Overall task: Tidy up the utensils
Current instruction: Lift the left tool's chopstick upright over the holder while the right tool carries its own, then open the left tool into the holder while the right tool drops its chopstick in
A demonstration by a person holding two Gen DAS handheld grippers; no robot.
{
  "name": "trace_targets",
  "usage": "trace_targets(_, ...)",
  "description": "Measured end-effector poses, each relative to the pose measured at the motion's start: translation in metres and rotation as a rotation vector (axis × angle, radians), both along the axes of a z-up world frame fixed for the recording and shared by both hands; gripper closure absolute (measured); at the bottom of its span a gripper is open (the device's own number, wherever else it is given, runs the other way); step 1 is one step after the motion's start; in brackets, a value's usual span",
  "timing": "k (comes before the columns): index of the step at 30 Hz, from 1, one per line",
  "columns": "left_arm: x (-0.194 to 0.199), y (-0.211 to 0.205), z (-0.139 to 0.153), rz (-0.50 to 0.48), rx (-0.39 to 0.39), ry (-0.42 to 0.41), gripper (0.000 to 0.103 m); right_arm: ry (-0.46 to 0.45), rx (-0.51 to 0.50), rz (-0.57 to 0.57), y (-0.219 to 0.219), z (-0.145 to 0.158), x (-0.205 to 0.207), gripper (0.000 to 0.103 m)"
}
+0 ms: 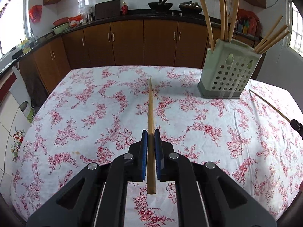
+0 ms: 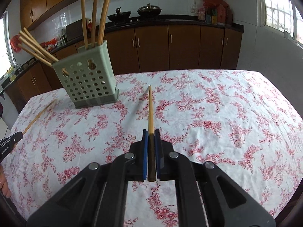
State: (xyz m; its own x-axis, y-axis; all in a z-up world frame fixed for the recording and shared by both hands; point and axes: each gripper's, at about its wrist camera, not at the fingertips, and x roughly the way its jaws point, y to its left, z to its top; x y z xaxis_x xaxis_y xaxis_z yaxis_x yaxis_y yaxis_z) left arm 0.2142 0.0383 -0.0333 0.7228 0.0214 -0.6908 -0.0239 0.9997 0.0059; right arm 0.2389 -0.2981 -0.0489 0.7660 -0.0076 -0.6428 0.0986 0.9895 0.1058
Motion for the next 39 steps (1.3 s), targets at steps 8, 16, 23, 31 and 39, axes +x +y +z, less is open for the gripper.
trace_targets(8,-0.007,0.005,0.056,-0.014,-0.041,-0.143,0.096,-0.112,0.007,-0.001,-0.002,0.043,-0.011,0.095)
trace_targets(16,-0.012,0.013,0.096,-0.025,-0.075,-0.246,0.096,-0.209,-0.01,-0.009,-0.004,0.077,-0.018,0.095)
trace_targets(23,-0.01,0.015,0.105,-0.031,-0.066,-0.268,0.096,-0.254,-0.002,-0.014,-0.009,0.094,-0.014,0.095)
trace_targets(31,-0.016,-0.001,0.129,-0.102,-0.101,-0.297,0.096,-0.31,0.073,0.037,-0.008,0.134,-0.016,0.095)
trace_targets(39,-0.028,-0.039,0.181,-0.239,-0.169,-0.362,0.096,-0.405,0.164,0.166,-0.001,0.193,-0.036,0.095)
